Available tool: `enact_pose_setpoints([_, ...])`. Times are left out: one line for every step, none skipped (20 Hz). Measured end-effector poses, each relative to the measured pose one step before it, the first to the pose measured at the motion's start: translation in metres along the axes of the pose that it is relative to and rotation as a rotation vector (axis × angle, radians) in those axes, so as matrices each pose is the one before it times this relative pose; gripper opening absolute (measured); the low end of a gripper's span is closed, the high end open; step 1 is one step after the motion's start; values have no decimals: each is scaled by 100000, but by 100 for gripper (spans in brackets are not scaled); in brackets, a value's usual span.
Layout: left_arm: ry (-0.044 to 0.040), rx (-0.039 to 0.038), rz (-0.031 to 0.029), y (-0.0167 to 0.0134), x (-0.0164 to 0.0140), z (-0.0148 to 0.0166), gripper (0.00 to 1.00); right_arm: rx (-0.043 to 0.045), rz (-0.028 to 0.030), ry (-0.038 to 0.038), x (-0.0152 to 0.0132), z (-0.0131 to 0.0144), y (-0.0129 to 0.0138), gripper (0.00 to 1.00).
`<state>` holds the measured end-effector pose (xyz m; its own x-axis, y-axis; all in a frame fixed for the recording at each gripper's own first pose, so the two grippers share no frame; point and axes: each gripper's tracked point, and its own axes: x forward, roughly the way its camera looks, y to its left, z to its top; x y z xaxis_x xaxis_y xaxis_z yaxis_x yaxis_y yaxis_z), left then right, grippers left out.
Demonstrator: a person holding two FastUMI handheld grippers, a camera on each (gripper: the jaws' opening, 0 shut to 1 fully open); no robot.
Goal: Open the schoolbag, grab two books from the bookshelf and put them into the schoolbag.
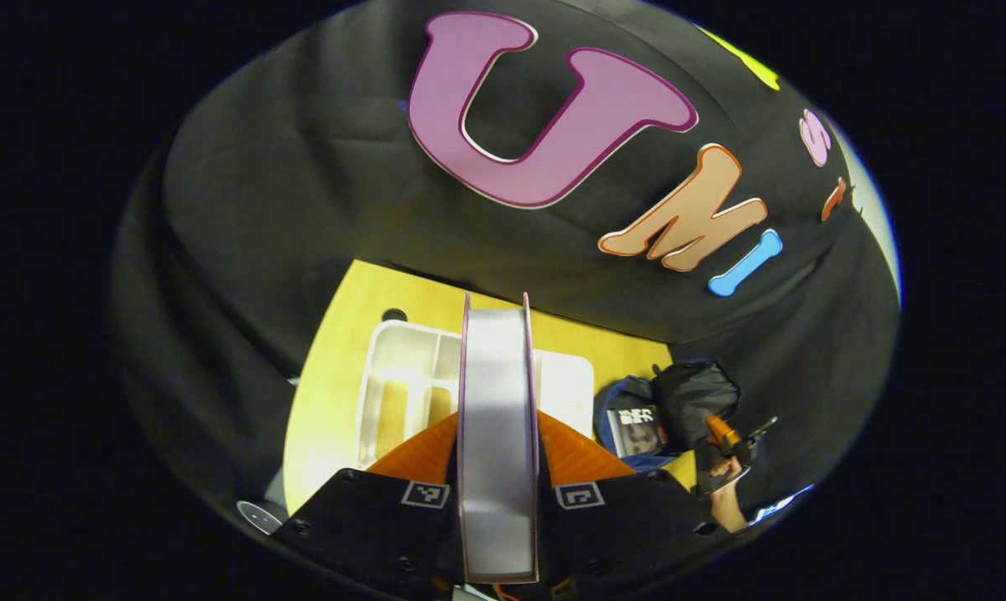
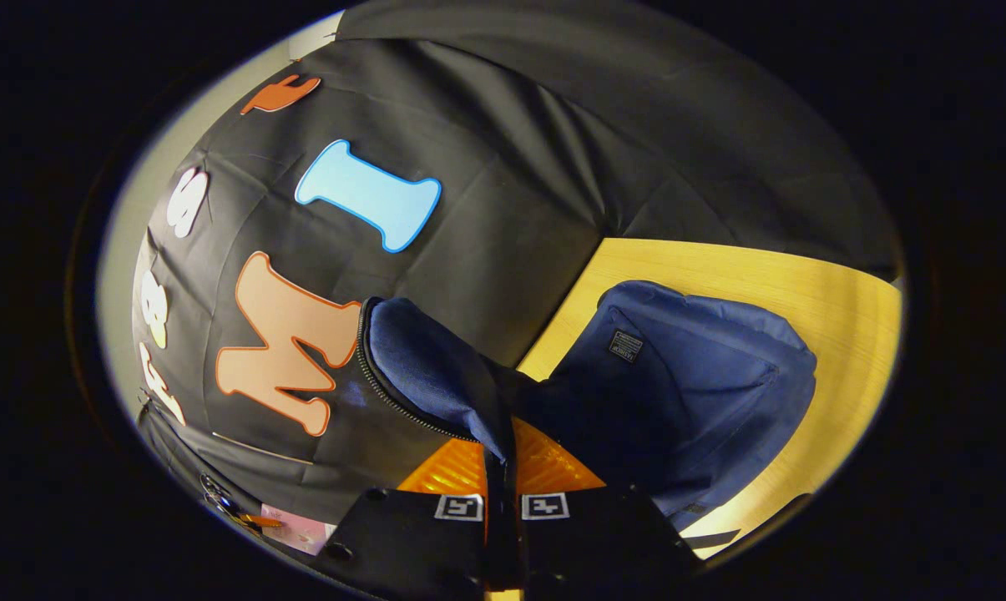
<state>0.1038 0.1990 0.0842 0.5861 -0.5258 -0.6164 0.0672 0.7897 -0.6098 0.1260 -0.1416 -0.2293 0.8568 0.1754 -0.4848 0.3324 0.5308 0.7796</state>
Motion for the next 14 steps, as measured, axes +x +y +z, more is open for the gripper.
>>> enact_pose_setpoints([-892,-4712,-2652,-15,9,-324,31,-15,-166,-199,-104,95,-113,3])
enact_pose_setpoints([-633,-3904,-3102,-182,254,-75,31,143,-155,-109,65,114,28,3])
enact_pose_setpoints([-696,-4593,-2711,-23,45,-292,31,121,-156,-131,-44,26,-79,3])
enact_pose_setpoints([-1132,-2821,-2636,-133,420,-97,31,-69,-189,-92,98,-44,-14,3])
enact_pose_setpoints([-1341,-3006,-2825,-166,155,-78,31,-239,-111,101,19,3,35,3])
enact_pose_setpoints([-1000,-2805,-3593,-500,282,-39,31,-423,-117,255,34,-36,69,3])
enact_pose_setpoints([-1203,-2374,-3296,-498,174,-96,31,-512,-225,112,78,-81,23,3])
enact_pose_setpoints([-818,-1807,-3324,-410,321,-193,31,-348,-12,146,126,2,30,3])
enact_pose_setpoints([-965,-1942,-2905,-445,437,-170,31,-225,-164,113,34,-77,45,3])
enact_pose_setpoints([-511,-2098,-2768,-289,454,-247,31,-145,-95,230,93,-78,37,3])
enact_pose_setpoints([-132,-2203,-2594,-281,503,-371,31,-327,-70,134,0,-25,21,3])
enact_pose_setpoints([-140,-1579,-1904,-239,691,-465,31,-206,-58,187,29,-39,-28,3])
enact_pose_setpoints([399,-441,-1822,-106,399,-697,31,-40,-9,-86,12,45,6,3])
enact_pose_setpoints([-485,175,-1782,24,199,-530,32,270,23,41,100,41,20,3])
